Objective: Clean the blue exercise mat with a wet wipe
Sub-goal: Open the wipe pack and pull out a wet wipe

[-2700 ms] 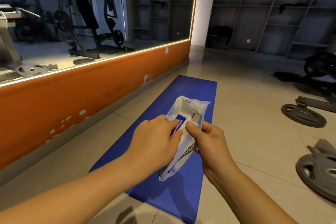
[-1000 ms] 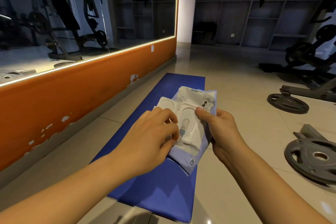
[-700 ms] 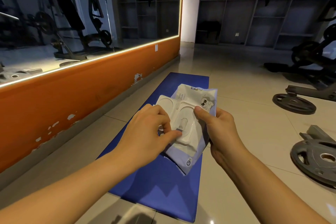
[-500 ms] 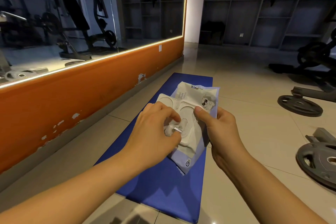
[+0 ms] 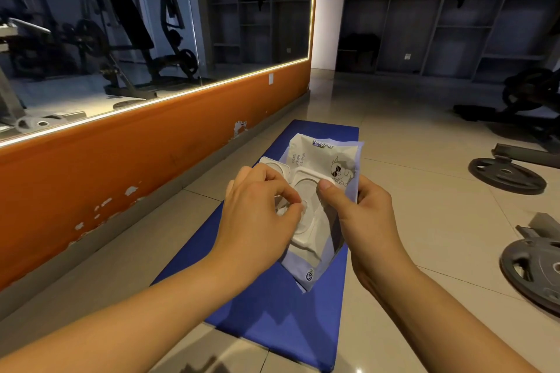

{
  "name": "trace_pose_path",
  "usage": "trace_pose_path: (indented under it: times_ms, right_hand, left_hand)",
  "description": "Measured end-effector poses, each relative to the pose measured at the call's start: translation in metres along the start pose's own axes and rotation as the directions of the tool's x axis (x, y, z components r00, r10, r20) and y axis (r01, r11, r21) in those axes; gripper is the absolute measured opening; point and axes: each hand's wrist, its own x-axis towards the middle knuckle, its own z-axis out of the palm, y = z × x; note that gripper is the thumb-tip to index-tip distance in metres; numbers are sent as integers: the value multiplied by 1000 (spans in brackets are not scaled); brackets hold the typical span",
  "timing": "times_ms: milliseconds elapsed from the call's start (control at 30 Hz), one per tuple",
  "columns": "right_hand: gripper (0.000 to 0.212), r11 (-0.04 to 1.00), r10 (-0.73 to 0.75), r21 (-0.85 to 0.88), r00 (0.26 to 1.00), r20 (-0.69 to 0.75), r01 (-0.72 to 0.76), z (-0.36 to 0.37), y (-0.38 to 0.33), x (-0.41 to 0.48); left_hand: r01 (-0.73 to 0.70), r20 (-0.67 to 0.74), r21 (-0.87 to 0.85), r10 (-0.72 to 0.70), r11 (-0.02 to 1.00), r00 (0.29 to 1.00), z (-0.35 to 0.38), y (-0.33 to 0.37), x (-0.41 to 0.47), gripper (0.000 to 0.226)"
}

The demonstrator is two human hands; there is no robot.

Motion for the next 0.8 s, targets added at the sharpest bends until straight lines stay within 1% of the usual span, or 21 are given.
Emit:
trace_pose_path:
  times_ms: [133,233,367,500,633,700,800]
  right_hand:
    - [18,1000,-9,-3,1000,3,9,0,0,1]
    - [19,1000,-14,-8,1000,-3,14,-2,0,2]
    - [18,1000,-9,-3,1000,-20,9,-5,-2,5]
    - [18,998,-52,-29,998,-19,52,-3,-5,3]
    - [19,988,-131,-88,991,-9,130,-1,-6,0]
    - [20,982,-156,-113,988,-2,155,-1,-6,1]
    - [21,966,-188,-180,982,5,186,0,-6,2]
  left_hand:
    - [67,48,-79,-63,995,997,-2,2,3,12]
    - [122,129,-152,-103,981,986,-5,2,6,13]
    - [163,236,-241,-105,957,966,-6,2,8,11]
    - [143,180,-290,-93,946,979,-8,2,8,8]
    - [134,174,-232,-94,963,980,-9,2,6,13]
    - [116,162,-201,-84,973,983,-8,0,5,12]
    - [130,145,-245,-97,961,985,-7,1,6,8]
